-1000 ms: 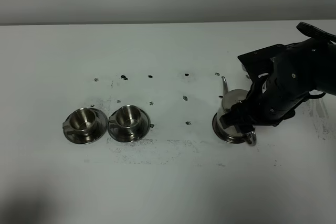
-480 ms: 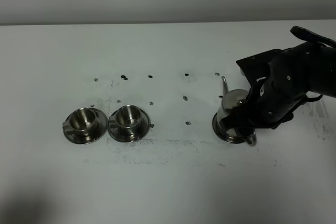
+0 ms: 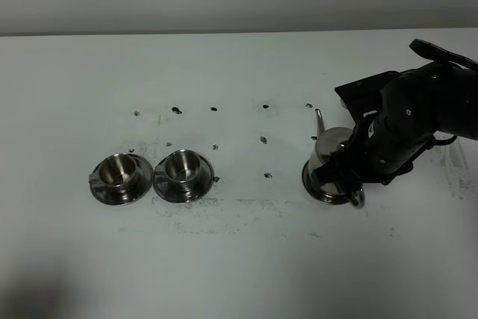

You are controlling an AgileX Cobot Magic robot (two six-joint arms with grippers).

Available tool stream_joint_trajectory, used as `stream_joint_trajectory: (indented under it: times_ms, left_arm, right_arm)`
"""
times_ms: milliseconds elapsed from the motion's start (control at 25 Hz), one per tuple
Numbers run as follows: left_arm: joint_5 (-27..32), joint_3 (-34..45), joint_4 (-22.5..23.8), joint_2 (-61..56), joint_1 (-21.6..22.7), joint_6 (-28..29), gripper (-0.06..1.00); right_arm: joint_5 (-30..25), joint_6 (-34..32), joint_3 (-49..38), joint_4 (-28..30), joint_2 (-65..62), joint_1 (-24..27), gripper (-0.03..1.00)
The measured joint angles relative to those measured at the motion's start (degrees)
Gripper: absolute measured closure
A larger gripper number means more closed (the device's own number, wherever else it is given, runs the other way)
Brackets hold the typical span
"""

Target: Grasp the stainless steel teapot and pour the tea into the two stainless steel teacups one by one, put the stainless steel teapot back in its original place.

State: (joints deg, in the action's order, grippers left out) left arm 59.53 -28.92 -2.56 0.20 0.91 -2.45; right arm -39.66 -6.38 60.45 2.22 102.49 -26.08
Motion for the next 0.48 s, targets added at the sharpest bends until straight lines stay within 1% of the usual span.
stream_joint_trajectory:
  times_ms: [160, 280, 400, 480]
  left_arm:
    - [0.0, 0.0, 0.0, 0.0, 0.0, 0.0, 0.43]
    - [0.0, 0.0, 0.0, 0.0, 0.0, 0.0, 0.43]
    - [0.0, 0.0, 0.0, 0.0, 0.0, 0.0, 0.43]
    - [0.0, 0.0, 0.0, 0.0, 0.0, 0.0, 0.43]
  right_arm:
    - [0.4, 0.0, 0.0, 0.0, 0.0, 0.0, 0.48]
    - [1.1, 0.0, 0.0, -0.1, 0.1, 0.0, 0.53]
    - [1.6, 0.0, 0.0, -0.1, 0.8, 0.0, 0.61]
    - [1.7, 0.0, 0.0, -0.1, 1.0, 0.0, 0.69]
